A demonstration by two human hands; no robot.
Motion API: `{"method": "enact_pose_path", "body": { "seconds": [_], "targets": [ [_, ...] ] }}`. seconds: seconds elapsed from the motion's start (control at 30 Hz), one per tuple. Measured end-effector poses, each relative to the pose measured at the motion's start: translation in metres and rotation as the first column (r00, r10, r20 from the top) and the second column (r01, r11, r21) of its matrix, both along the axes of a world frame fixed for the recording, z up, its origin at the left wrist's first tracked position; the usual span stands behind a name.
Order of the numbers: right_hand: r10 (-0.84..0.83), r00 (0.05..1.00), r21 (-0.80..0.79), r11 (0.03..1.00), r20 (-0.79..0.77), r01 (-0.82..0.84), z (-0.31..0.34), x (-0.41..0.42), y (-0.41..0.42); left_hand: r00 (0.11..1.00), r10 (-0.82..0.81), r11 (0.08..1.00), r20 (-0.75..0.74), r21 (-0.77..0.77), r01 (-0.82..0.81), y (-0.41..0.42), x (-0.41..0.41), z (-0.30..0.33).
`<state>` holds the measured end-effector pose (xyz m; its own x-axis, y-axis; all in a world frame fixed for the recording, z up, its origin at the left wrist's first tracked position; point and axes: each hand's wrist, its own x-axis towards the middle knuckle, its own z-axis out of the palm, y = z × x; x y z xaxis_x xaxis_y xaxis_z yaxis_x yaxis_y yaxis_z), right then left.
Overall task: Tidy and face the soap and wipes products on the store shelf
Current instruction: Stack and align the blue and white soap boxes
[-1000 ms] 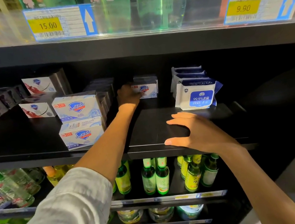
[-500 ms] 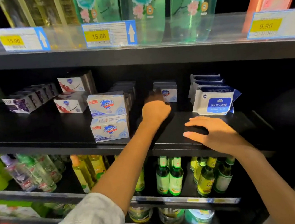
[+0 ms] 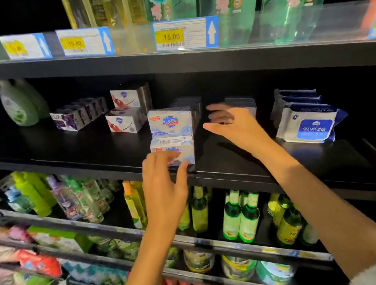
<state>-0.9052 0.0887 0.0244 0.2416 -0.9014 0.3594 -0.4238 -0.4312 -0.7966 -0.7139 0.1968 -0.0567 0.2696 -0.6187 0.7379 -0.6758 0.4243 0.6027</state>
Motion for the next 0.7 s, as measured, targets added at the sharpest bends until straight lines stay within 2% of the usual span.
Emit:
{"method": "enact_pose_path", "body": {
  "seconds": [0.13, 0.23, 0.3, 0.47, 0.6, 0.7],
  "targets": [
    [0.083, 0.996, 0.053, 0.995, 0.03, -0.084, 0.003, 0.038, -0.012, 0.996, 0.087, 0.992, -0.034, 0.093, -0.084, -0.005, 0.027, 0.001],
    [0.089, 0.994, 0.067, 0.993, 0.07, -0.094, 0.004, 0.054, -0.013, 0.996, 0.045, 0.972, -0.073, 0.235, -0.027, -0.015, 0.037, 0.005],
    [0.07, 0.993, 0.062, 0.995, 0.094, -0.076, 0.004, 0.058, -0.013, 0.995, -0.01, 0.961, -0.098, 0.276, 0.037, -0.021, 0.04, 0.006],
    [0.027, 0.987, 0.025, 0.999, 0.16, -0.032, 0.003, 0.051, -0.01, 0.993, -0.015, 0.962, -0.117, 0.268, 0.046, -0.028, 0.045, 0.003],
    [-0.055, 0.959, 0.031, 0.998, 0.279, 0.048, -0.001, 0.021, -0.005, 0.969, -0.057, 0.97, -0.242, 0.217, 0.111, -0.024, 0.047, 0.005],
    [-0.125, 0.947, 0.058, 0.992, 0.297, 0.113, -0.012, -0.012, -0.004, 0.945, -0.109, 0.965, -0.309, 0.194, 0.175, -0.02, 0.048, 0.009]
  ]
}}
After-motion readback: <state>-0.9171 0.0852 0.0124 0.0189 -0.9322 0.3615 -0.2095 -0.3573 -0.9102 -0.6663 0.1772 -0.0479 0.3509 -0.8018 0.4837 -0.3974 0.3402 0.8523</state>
